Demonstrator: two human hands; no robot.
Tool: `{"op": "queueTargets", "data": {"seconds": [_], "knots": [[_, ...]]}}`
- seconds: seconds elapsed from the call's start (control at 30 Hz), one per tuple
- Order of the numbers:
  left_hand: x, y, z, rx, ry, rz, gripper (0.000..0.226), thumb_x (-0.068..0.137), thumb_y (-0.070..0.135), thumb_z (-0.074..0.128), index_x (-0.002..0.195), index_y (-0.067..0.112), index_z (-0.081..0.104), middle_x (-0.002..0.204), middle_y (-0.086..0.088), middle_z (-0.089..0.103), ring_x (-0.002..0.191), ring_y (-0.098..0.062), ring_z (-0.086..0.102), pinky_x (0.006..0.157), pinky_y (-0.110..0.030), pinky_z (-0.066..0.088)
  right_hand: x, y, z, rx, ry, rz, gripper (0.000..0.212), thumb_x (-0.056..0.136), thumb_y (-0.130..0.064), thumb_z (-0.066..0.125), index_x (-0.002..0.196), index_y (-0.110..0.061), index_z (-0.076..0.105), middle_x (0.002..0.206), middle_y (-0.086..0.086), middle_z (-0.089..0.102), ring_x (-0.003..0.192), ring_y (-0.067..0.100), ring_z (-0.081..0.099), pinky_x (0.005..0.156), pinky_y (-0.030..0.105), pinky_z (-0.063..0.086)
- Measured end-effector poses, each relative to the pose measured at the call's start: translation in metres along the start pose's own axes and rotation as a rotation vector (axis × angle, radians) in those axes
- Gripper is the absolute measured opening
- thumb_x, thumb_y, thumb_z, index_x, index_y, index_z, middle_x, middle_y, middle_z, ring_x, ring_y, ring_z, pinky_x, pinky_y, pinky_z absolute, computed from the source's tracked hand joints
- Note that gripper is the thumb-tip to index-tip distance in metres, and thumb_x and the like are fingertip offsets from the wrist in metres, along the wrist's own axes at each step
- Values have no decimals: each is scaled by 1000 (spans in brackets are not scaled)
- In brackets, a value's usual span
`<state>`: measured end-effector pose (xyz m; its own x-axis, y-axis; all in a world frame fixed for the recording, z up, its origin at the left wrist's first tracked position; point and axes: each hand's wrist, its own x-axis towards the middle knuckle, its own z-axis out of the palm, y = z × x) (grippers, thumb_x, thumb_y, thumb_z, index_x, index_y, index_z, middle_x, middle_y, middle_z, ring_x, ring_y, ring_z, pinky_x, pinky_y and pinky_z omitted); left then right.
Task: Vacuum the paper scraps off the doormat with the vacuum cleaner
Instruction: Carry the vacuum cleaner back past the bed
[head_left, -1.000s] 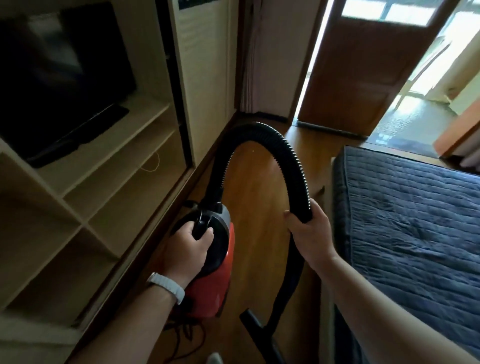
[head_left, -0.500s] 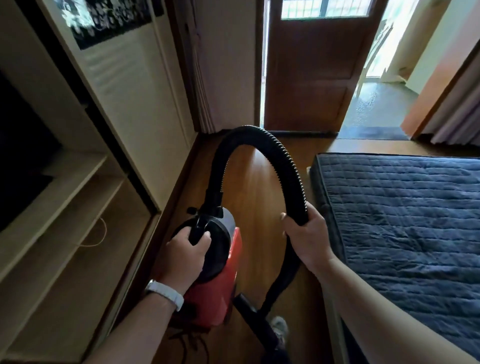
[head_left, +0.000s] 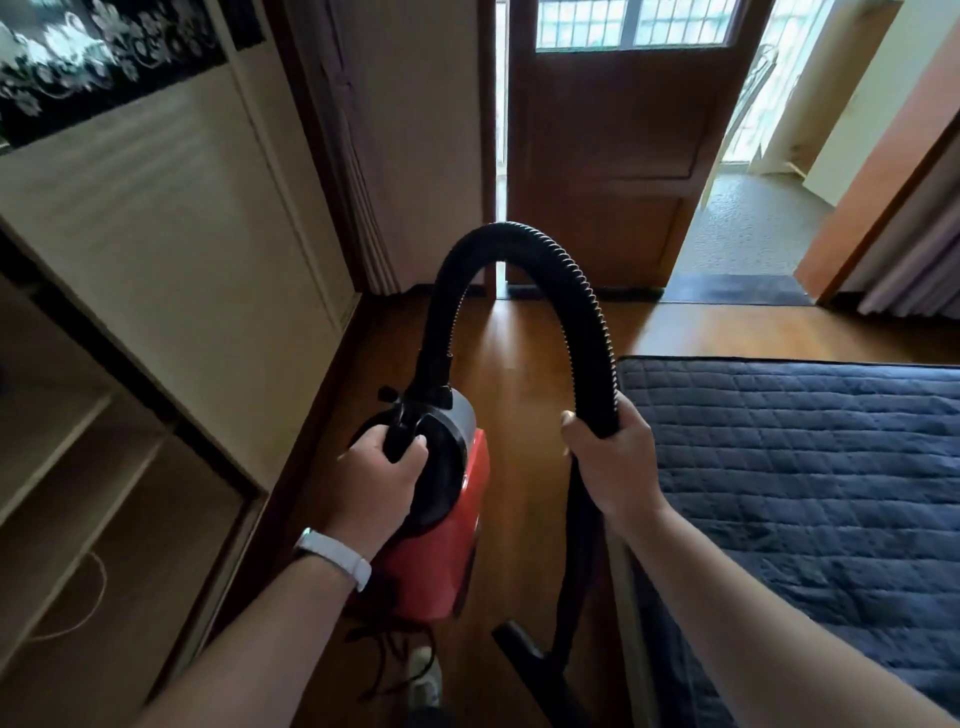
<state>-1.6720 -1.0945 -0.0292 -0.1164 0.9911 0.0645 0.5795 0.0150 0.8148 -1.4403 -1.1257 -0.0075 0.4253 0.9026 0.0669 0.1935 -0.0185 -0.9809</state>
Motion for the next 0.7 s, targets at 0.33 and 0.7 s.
{"op": "queueTargets", "data": {"seconds": [0.33, 0.7], "knots": [[199, 5, 82, -53, -178, 5, 27, 89, 29, 65, 71, 10, 61, 59, -12, 63, 53, -30, 62, 48, -48, 54, 183, 25, 41, -93, 130, 83, 15, 85, -14, 68, 79, -7, 56, 63, 19, 61, 53, 28, 59, 48, 33, 48], [426, 57, 137, -83, -302, 115, 25, 87, 33, 65, 71, 14, 62, 58, -4, 65, 52, -25, 63, 52, -50, 55, 371, -2, 95, -136, 297, 128, 14, 87, -13, 66, 80, -11, 55, 66, 11, 61, 54, 20, 58, 41, 20, 46]]}}
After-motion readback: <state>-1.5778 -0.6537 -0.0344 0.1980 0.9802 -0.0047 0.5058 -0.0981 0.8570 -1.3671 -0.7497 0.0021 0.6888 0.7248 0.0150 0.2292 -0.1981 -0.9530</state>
